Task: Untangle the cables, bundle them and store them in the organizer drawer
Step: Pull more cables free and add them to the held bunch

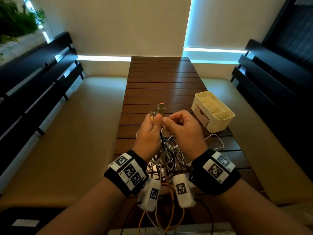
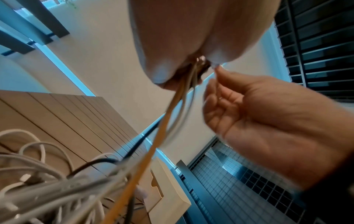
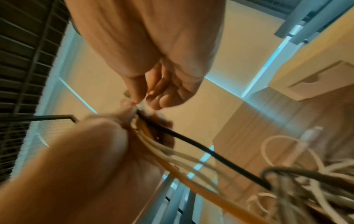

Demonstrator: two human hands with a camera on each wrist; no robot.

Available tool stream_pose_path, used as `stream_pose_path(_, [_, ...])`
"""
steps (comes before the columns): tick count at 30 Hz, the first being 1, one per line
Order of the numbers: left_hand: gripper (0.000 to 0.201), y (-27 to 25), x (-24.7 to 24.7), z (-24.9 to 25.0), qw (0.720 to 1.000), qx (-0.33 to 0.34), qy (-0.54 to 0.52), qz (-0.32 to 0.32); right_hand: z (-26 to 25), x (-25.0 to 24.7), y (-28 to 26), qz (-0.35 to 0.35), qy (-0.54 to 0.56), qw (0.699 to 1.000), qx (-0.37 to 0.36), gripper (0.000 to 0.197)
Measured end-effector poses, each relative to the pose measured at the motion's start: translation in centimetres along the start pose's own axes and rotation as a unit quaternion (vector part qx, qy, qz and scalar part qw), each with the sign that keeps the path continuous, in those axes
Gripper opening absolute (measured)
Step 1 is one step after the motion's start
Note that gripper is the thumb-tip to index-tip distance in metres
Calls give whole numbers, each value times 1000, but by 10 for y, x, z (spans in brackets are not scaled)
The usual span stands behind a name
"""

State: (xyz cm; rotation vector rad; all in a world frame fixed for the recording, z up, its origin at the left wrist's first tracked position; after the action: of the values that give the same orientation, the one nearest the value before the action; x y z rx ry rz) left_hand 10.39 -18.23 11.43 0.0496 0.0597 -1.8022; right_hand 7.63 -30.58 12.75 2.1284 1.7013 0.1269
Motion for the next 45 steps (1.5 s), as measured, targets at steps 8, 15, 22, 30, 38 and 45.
stream_pose_path(8, [44, 9, -6, -3, 998, -17, -67, 0, 61, 32, -29, -189, 33, 977, 89, 15])
stream_pose_path(15, [32, 16, -5, 9, 993, -31, -111, -35, 54, 35, -26, -211, -29, 977, 13, 14])
stream_pose_path(22, [29, 18, -16, 46, 977, -15, -206, -52, 93, 51, -37, -319, -158, 934, 38, 7])
stream_pose_path(30, [30, 26, -66, 23, 995, -20, -94, 22, 94, 15, -11, -180, -166, 966, 81, 13])
stream_pose_path(38, [43, 25, -88, -4, 993, -36, 69, 84, 25, -12, 26, -56, -61, 996, -24, 7])
stream_pose_path(45, [14, 16, -26, 19, 990, -9, 117, -81, -8, 10, 25, -96, -113, 985, -91, 11])
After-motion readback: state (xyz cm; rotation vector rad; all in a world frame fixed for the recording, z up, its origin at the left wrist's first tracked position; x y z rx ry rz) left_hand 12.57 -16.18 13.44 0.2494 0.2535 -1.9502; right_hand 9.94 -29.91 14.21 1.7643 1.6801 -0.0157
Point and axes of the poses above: each hand's wrist, its own y-axis towards the middle knuckle, its own x-axis out of the palm, z = x × y, the point moved 8 cm from there along y, towards the middle knuckle, and after that the axes turned 12 degrees about -x, right-handed, at the moved point
